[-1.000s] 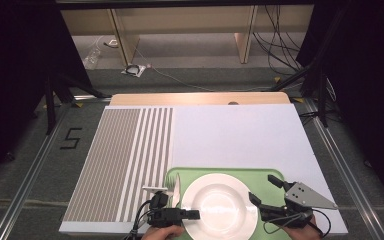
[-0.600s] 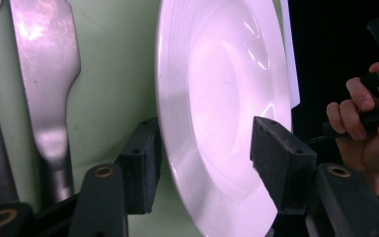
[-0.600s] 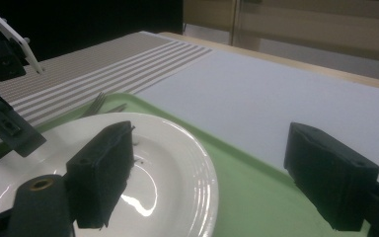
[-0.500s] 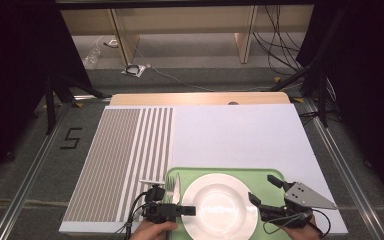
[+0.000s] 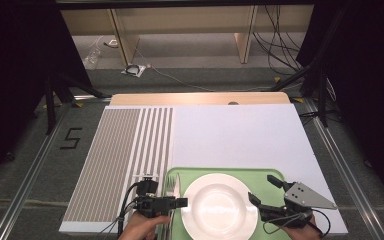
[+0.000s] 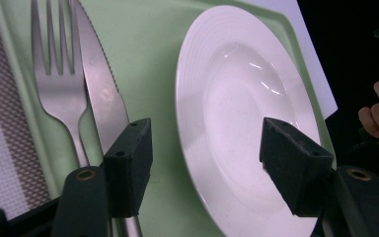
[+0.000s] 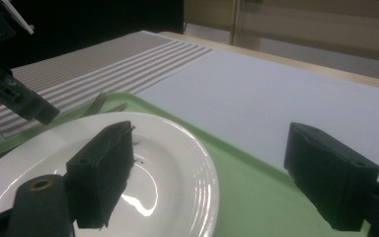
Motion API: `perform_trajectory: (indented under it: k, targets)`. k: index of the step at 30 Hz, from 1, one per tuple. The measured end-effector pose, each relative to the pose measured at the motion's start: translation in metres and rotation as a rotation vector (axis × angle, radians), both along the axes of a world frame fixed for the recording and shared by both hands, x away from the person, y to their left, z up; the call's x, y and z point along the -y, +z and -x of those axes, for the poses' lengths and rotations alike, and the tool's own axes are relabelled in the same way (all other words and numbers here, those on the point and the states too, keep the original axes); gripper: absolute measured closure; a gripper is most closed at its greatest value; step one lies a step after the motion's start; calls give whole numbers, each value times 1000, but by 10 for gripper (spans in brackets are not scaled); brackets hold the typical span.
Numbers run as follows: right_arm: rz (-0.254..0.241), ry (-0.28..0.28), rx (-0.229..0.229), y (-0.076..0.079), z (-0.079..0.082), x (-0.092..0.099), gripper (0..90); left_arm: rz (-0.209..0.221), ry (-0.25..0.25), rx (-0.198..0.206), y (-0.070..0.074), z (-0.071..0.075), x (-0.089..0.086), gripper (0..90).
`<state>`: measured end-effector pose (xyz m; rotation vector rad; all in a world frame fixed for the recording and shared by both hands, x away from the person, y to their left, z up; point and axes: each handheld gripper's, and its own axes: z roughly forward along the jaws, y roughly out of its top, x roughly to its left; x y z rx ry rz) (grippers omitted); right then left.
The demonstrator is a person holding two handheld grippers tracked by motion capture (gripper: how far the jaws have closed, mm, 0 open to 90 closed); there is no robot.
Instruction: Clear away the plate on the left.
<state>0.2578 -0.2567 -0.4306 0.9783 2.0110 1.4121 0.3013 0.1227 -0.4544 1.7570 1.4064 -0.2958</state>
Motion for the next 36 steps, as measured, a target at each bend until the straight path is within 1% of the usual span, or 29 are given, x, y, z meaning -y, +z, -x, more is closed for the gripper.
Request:
perform_trajectory:
  k: [3,6,7,8,10,13,15,19,22,26,29,36]
  targets:
    - [0,0,0,0,0,0,198,-17,-8,47,4,-1,-2,361]
    - [-1,0,0,0,0,0,199,-71,-28,116,10,1,-2,347]
    - [-1,0,0,0,0,0,199,-79,-34,133,11,1,-3,340]
    - [-2,0,0,0,0,0,198,-78,-38,144,12,1,-3,338]
    - [0,1,2,0,0,1,198,-85,-32,159,14,1,-5,327]
    - [0,1,2,0,0,1,199,-88,-27,154,13,0,-7,323]
    - [0,1,1,0,0,0,199,-98,-28,167,14,0,-8,321]
    - [-3,2,1,0,0,0,198,-103,-26,188,16,0,-10,317]
    - [-1,3,2,0,0,0,199,-114,-35,217,19,0,-13,312]
    - [2,4,0,0,0,1,198,-110,-65,245,23,0,-16,306]
    - [0,3,0,0,0,0,198,-100,-64,266,26,0,-20,303]
    - [1,3,0,0,0,0,198,-84,-66,339,32,1,-25,293]
